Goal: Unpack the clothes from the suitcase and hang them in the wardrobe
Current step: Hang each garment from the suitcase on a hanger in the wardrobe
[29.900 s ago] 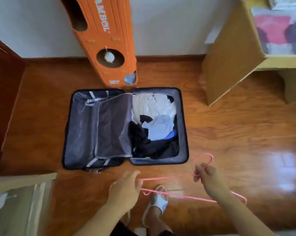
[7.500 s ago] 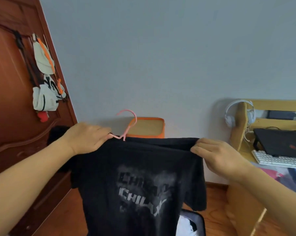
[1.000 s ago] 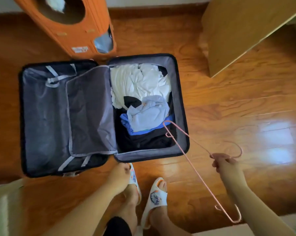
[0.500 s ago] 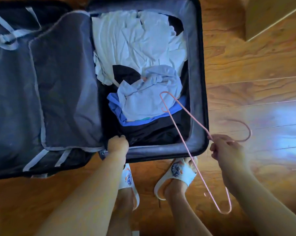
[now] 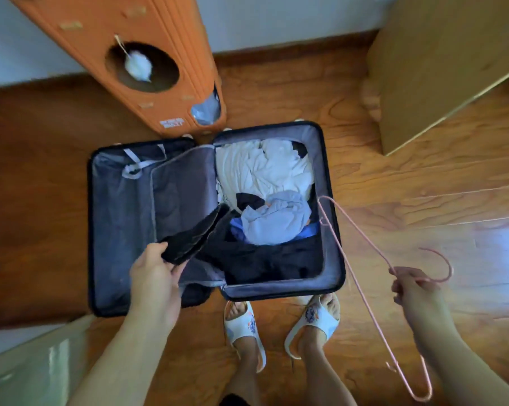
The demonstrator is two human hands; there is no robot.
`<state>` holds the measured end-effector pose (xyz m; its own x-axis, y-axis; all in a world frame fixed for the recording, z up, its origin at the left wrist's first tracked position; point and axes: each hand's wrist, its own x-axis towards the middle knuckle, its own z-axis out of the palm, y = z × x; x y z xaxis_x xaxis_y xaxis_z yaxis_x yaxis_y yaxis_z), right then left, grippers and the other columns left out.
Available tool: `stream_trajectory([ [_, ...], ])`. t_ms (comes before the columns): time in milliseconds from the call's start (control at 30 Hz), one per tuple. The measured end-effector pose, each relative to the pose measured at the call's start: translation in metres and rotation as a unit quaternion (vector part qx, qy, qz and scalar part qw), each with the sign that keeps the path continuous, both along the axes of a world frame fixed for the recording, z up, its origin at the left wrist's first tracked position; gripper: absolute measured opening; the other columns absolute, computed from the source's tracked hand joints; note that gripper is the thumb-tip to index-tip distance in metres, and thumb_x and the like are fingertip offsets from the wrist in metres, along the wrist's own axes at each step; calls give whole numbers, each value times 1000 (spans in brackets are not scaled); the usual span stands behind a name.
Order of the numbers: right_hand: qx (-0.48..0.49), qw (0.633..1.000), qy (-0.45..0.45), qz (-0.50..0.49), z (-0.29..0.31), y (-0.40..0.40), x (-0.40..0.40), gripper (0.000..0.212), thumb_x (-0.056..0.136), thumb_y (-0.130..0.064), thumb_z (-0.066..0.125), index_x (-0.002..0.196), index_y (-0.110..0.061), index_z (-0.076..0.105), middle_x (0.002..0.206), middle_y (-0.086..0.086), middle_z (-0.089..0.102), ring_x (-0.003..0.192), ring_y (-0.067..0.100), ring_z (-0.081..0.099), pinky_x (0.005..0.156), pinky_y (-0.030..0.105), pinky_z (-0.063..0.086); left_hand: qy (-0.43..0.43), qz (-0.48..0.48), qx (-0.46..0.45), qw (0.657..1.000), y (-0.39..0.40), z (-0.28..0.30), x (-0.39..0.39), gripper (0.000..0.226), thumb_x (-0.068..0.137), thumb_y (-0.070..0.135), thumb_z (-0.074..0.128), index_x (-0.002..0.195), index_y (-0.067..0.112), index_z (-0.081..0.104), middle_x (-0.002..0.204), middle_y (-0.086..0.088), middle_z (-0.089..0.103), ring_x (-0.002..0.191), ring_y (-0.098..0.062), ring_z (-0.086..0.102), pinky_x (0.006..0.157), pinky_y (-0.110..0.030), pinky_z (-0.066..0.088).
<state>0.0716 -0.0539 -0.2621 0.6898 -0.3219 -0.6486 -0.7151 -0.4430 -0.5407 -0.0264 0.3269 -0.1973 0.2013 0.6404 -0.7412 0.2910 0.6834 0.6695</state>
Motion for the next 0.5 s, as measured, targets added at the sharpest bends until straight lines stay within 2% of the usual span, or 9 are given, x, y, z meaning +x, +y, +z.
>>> stream_trajectory([
  [133,22,999,-23,-17,91,19,5,22,97,-19,49,96,-14,70,72,3,59,64,22,47,63,34,37,-51,32,-42,997,10,102,-13,21,103,14,52,118,1,58,125,-21,65,115,-26,68,95,-38,56],
  [267,46,996,-75,29,180,43,2,23,93,-20,50,94,-14,72,72,5,62,59,21,45,61,34,35,-102,-15,-72,992,2,197,-31,12,103,12,51,107,5,60,123,-18,68,113,-26,70,96,-41,56],
  [333,79,989,-99,74,227,60,-3,25,92,-16,52,100,-22,75,78,-3,63,56,15,43,55,28,35,-137,-59,-80,986,-4,237,-36,14,104,10,51,108,2,62,118,-17,71,110,-27,71,90,-41,60],
  [400,131,973,-123,142,274,83,-9,35,97,-10,51,105,-35,75,93,-8,64,56,4,42,52,21,33,-176,-83,-81,978,-12,271,-36,13,103,7,52,105,1,63,111,-17,73,107,-29,72,86,-41,62],
  [433,160,961,-125,186,298,98,-13,40,99,-8,50,107,-39,75,95,-8,63,57,3,44,53,20,33,-190,-94,-81,974,-16,286,-35,12,103,6,53,101,1,64,106,-17,73,105,-30,73,87,-41,62],
  [500,191,930,-123,290,347,134,-24,39,99,-11,53,118,-41,71,86,0,65,60,11,56,57,26,45,-206,-136,-80,966,-25,313,-33,13,102,5,54,96,0,65,98,-16,74,103,-31,72,93,-44,59],
])
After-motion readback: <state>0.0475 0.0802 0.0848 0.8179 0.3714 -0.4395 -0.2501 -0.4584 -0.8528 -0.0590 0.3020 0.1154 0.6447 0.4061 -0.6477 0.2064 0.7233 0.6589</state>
